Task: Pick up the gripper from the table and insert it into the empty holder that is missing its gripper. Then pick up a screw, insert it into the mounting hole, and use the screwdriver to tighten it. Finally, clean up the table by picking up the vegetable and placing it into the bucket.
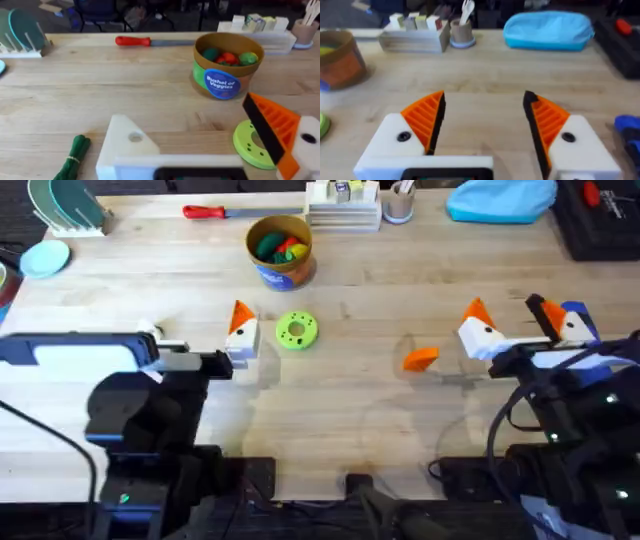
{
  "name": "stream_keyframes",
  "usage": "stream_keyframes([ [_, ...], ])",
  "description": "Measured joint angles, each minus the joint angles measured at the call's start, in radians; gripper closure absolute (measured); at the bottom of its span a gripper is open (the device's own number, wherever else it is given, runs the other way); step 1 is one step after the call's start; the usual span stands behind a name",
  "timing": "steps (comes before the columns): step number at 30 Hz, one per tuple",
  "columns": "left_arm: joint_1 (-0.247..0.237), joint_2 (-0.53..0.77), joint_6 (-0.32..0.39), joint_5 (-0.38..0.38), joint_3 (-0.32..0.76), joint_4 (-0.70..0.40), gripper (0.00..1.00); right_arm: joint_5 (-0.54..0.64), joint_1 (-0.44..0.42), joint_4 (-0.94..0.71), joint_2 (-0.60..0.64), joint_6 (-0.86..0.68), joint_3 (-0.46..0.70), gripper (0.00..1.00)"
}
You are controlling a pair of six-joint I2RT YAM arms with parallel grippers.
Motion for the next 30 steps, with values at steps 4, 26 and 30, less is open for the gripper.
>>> stream_keyframes([
  [4,0.0,0.053,0.0,-0.013,0.176,-0.187,0.008,-0.008,0.0,-0.239,0.036,0.001,0.119,0.094],
  [26,0.002,0.848,0.012,-0.137,1.002,-0.768,0.011,-0.02,0.0,-0.811,0.637,0.001,0.877,0.093],
  [30,0.052,0.924,0.016,-0.151,1.002,-0.774,0.01,-0.019,0.0,-0.818,0.647,0.001,0.877,0.094],
])
